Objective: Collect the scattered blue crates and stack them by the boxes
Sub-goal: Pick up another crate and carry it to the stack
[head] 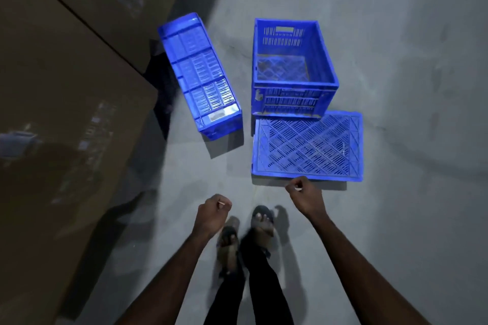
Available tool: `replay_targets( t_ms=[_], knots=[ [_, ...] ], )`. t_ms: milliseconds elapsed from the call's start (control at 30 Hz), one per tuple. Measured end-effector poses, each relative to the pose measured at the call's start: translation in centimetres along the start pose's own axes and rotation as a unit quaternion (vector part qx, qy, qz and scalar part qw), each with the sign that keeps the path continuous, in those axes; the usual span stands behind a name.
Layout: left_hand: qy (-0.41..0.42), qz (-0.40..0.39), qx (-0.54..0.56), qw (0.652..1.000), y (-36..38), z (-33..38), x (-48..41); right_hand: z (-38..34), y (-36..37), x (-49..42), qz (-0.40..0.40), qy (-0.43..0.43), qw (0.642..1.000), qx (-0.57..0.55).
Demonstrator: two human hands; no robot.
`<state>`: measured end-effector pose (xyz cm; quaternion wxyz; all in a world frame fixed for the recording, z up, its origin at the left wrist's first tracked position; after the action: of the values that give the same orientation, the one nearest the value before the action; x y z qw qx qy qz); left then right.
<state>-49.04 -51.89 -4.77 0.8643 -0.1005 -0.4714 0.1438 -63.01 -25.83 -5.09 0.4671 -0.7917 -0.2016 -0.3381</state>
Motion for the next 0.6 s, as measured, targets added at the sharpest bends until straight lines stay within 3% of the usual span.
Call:
replay_targets(
  t_ms=[333, 600],
  knots=[
    [0.041, 0.053, 0.133, 0.989, -1.8, -0.8, -12.8, -3.7, 6.9, -7.6, 0.024, -0.058, 0.998, 0.01],
    [0.059, 0.231, 0.207, 0.949, -6.9, 2.4, -24.7, -17.1, 7.0, -21.4, 0.094, -0.187, 0.978, 0.011]
  ],
)
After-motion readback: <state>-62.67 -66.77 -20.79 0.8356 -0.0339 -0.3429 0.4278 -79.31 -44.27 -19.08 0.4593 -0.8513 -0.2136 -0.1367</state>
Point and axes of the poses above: each hand's wrist, its own x-axis away from the middle knuckle, its own y-axis out of the palm, z = x × y, the point moved 6 cm from there along -x, towards the middle knuckle, and after that the axes turned 12 degrees about x, right-handed, at the moved point
